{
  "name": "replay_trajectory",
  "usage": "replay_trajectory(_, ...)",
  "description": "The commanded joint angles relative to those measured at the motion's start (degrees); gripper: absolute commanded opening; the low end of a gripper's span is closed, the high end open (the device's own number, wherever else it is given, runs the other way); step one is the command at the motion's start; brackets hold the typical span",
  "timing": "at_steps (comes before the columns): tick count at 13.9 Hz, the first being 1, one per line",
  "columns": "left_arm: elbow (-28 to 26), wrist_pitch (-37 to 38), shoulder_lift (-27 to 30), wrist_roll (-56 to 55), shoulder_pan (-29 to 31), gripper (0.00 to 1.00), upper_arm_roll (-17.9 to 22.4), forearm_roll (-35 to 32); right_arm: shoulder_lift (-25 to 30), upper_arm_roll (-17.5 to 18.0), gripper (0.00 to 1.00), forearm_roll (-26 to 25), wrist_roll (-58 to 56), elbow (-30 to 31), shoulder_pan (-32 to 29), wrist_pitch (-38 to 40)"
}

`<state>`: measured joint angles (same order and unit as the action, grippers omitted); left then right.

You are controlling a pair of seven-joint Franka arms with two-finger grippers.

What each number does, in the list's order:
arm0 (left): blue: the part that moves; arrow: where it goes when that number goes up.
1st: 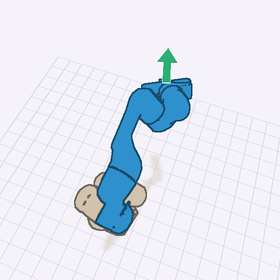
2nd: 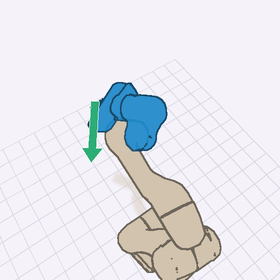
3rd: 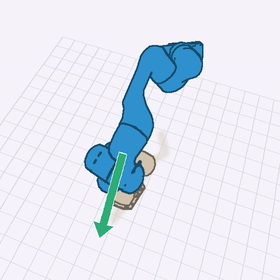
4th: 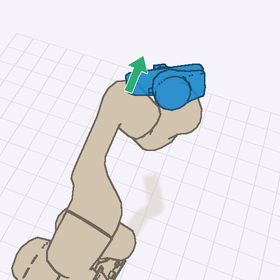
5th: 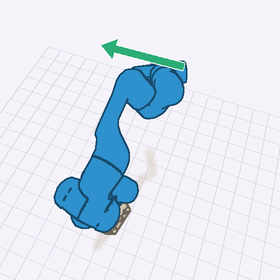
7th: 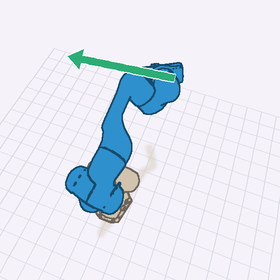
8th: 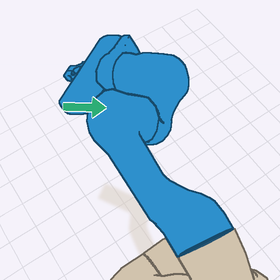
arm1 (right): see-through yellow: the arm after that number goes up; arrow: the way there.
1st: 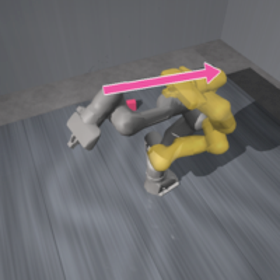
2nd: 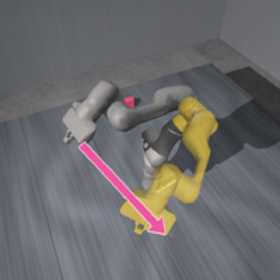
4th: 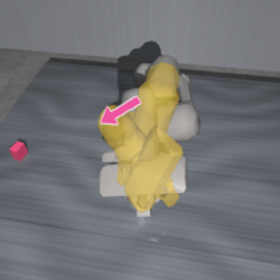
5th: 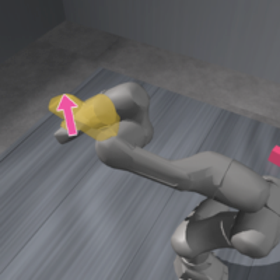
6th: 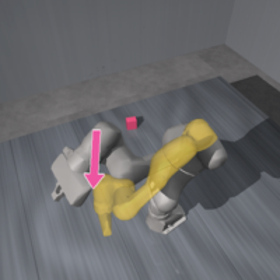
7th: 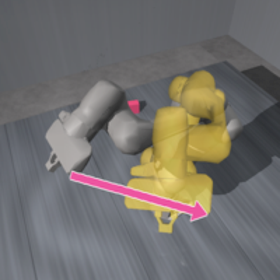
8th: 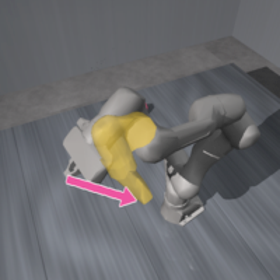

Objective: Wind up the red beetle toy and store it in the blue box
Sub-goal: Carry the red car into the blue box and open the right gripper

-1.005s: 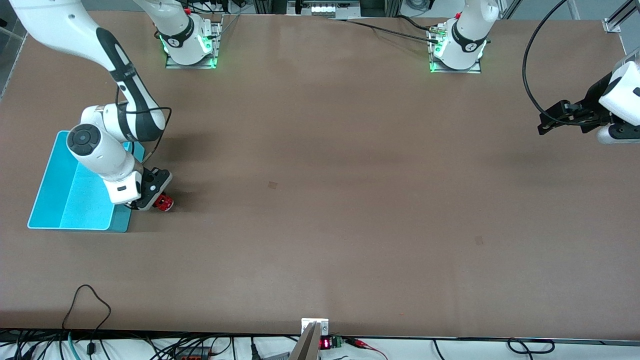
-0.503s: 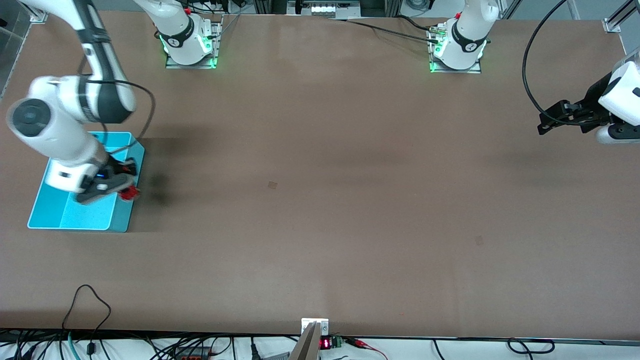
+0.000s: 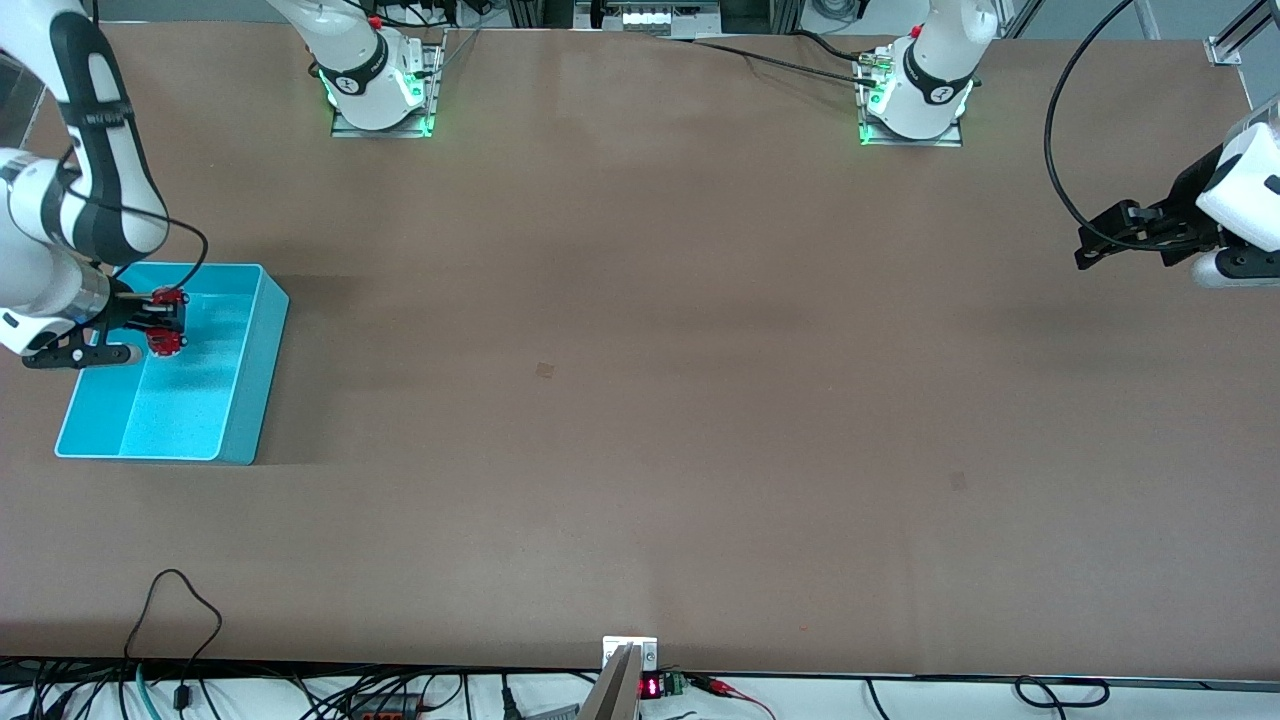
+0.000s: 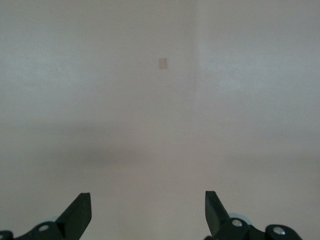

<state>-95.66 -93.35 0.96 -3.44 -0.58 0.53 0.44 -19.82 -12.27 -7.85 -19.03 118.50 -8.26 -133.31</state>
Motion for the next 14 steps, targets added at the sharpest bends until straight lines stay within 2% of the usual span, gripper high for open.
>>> replay_trajectory(1,0.2,0.8,0.3,0.6,0.2,1.0,-0.4,-1.0,-4.0,0.3,0.0,3.6,0.5,-0.6,-0.6,-3.1)
replay_trajectory(2,0.2,0.8,0.3,0.6,0.2,1.0,-0.4,-1.0,-4.7,0.3,0.03,3.9,0.5,-0.6,-0.6,-3.4)
replay_trajectory(3,0.2,0.8,0.3,0.6,0.2,1.0,-0.4,-1.0,-5.3,0.3,0.14,3.9,0.5,-0.6,-0.6,-3.5)
replay_trajectory(4,0.2,0.8,0.3,0.6,0.2,1.0,-0.4,-1.0,-5.8,0.3,0.41,3.9,0.3,-0.7,-0.5,-3.8)
replay_trajectory(5,0.2,0.8,0.3,0.6,0.2,1.0,-0.4,-1.0,-6.1,0.3,0.52,3.9,0.3,-0.7,-0.4,-4.0)
replay_trajectory(6,0.2,0.8,0.3,0.6,0.2,1.0,-0.4,-1.0,-6.0,0.3,0.93,3.9,0.4,-0.7,-0.1,-3.9)
replay_trajectory(7,0.2,0.8,0.3,0.6,0.2,1.0,-0.4,-1.0,-5.5,0.3,1.0,3.9,0.4,-0.7,0.2,-3.5)
replay_trajectory(10,0.2,0.4,0.2,0.6,0.2,1.0,-0.4,-1.0,0.9,0.7,1.0,3.3,0.1,-2.0,3.3,0.6)
replay_trajectory(12,0.3,0.5,0.3,0.7,0.2,1.0,-0.4,-1.0,5.1,2.4,1.0,3.2,0.1,-7.1,4.5,9.9)
replay_trajectory(14,0.3,1.2,0.4,0.8,0.2,1.0,-0.4,-1.0,10.5,7.0,1.0,3.3,0.3,-12.9,4.4,20.4)
